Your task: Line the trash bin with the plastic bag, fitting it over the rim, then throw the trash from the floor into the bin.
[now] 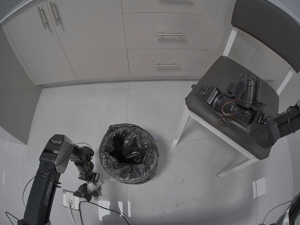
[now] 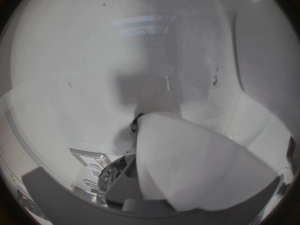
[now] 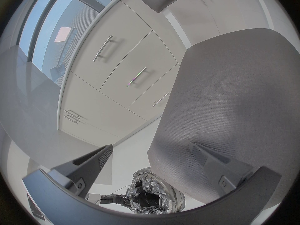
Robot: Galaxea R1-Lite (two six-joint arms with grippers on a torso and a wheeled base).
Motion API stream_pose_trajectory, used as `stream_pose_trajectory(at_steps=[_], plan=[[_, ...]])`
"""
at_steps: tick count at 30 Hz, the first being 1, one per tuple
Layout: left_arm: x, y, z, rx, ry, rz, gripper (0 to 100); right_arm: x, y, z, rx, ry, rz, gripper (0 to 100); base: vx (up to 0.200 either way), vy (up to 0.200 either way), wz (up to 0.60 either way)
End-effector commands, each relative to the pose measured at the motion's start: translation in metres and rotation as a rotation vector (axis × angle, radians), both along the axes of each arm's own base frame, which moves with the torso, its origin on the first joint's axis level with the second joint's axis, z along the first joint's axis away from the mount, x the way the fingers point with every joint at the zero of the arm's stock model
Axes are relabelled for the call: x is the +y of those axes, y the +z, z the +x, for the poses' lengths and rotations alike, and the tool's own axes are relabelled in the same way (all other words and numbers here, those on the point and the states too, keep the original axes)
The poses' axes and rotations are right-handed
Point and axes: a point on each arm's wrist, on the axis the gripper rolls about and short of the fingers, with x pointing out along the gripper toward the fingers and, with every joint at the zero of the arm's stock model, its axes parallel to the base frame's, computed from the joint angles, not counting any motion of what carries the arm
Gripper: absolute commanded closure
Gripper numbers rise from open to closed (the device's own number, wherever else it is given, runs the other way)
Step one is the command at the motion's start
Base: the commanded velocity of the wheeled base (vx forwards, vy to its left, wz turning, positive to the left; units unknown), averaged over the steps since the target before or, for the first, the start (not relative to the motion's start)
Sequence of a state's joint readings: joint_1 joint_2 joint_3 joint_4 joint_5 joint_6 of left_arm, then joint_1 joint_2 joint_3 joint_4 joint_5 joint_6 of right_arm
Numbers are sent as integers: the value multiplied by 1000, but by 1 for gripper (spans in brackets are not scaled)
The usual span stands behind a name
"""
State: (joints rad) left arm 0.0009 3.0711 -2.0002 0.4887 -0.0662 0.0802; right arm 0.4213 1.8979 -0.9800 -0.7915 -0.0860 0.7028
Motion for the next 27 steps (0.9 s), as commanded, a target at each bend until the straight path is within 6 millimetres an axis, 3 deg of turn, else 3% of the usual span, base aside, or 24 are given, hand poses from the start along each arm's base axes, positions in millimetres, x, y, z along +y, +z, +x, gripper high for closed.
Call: stream_pose_trajectory(at_steps=[1, 6, 10, 16, 27], plan=[[9, 15, 6, -33, 20, 2, 100, -1, 3, -1, -8, -1, 3, 0, 0, 0, 0], [31, 38, 14, -79, 58, 28, 100, -4, 8, -2, -22, -9, 9, 0, 0, 0, 0], [44, 45, 16, -98, 57, 75, 100, -7, 12, -3, -32, -15, 14, 0, 0, 0, 0], [74, 89, 26, -206, 119, 139, 100, -13, 25, -10, -64, -21, 28, 0, 0, 0, 0], [91, 166, 35, -363, 216, 190, 100, -21, 47, -29, -116, -19, 49, 0, 0, 0, 0]])
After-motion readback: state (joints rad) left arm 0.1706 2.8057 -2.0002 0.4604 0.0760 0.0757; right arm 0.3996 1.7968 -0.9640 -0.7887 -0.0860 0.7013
